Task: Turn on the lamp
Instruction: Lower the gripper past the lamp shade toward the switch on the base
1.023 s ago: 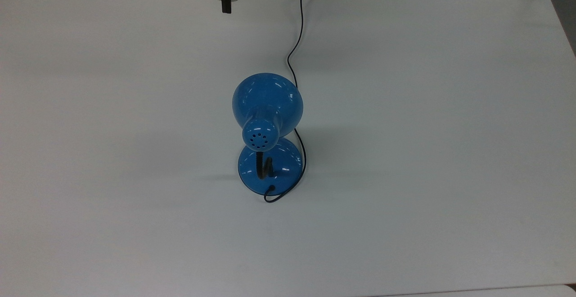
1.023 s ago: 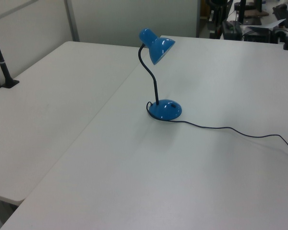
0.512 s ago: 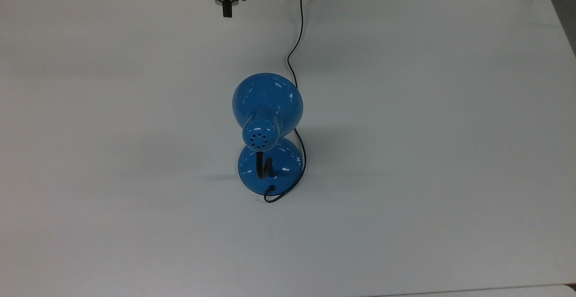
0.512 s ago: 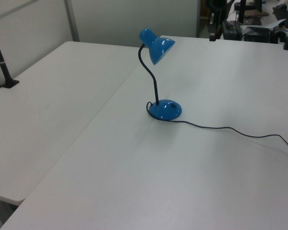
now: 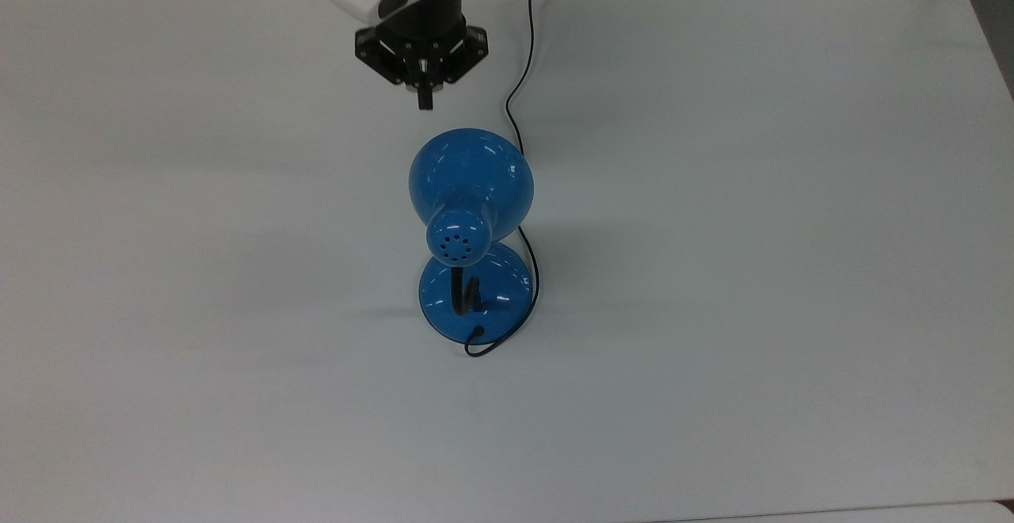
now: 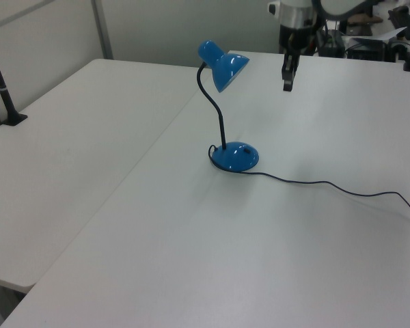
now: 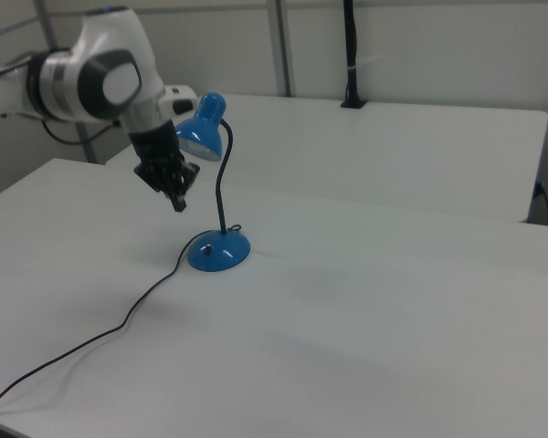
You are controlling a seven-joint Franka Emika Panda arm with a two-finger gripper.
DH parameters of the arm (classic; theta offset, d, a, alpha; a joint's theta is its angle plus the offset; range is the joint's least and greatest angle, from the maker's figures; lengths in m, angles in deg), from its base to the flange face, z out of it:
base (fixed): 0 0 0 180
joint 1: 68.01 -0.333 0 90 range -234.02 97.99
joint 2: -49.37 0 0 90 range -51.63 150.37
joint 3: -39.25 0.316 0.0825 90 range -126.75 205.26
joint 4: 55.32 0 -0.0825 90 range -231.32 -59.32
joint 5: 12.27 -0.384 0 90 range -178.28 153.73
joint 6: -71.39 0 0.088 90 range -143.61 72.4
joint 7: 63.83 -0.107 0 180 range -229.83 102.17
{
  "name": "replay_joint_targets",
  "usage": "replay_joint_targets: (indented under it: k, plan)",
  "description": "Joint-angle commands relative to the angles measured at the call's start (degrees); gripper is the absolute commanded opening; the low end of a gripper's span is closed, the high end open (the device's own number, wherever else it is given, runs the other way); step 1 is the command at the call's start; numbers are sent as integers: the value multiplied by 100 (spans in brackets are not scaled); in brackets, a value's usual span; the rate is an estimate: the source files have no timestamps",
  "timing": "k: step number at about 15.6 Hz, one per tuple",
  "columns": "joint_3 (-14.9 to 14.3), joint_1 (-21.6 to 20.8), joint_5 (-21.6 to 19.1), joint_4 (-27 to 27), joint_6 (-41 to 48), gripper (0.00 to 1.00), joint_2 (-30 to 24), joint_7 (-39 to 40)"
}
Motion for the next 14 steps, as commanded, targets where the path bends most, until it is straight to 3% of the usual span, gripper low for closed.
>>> replay_joint_targets:
  k: [1,6,14]
  plan:
    - [-6,-24,-190,-1054,-1234,0,-233,19]
    - [37,-42,-190,-1759,-3035,0,-5,-279]
    - [46,-112,-172,-1795,-4567,0,672,-279]
